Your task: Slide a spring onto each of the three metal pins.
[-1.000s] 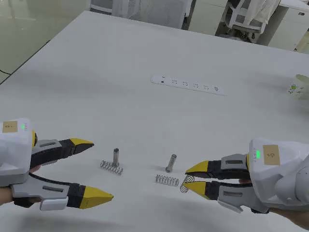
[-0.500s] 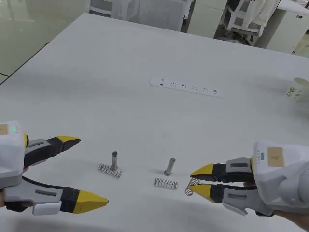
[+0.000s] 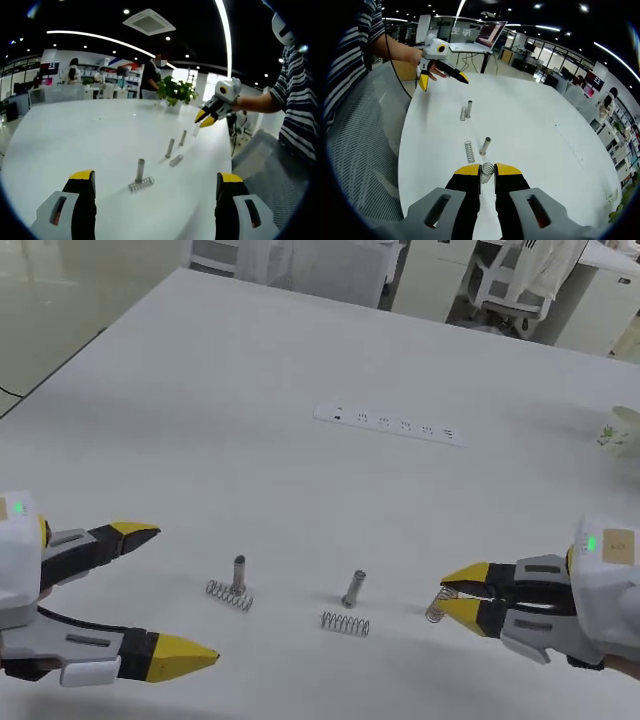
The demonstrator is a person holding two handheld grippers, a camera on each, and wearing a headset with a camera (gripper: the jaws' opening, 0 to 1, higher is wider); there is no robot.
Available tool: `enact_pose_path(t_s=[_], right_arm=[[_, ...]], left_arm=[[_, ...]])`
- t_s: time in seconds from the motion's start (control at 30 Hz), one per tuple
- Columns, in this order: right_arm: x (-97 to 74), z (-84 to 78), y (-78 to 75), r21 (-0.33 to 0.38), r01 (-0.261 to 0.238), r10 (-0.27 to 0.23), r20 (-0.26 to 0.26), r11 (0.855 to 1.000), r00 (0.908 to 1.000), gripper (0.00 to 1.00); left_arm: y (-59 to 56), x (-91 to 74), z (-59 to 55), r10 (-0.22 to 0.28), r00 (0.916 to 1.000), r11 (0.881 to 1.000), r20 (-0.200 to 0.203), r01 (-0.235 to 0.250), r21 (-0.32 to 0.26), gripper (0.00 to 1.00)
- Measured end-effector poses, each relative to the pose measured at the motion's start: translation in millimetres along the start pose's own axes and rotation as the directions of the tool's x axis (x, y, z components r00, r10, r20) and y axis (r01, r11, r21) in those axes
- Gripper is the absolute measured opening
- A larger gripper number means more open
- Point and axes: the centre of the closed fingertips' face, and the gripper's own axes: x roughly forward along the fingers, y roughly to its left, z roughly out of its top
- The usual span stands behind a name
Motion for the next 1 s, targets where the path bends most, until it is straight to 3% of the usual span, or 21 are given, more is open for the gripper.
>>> enact_pose_path(t_s=[0.53, 1.0], right_arm=[[-9.8, -14.8, -24.7, 0.042, 0.082, -0.081, -0.016, 0.996, 0.9966, 0.07], [-13.6, -16.4, -35.3, 0.057, 0.122, -0.121, -0.017, 0.991, 0.9925, 0.07]], left_arm=[[-0.6, 0.2, 1.0, -0.002, 1.0, 1.0, 0.003, 0.002, 0.001, 0.98], [-0.4, -0.5, 0.0, 0.002, 1.0, 1.0, 0.002, -0.002, -0.002, 0.98]])
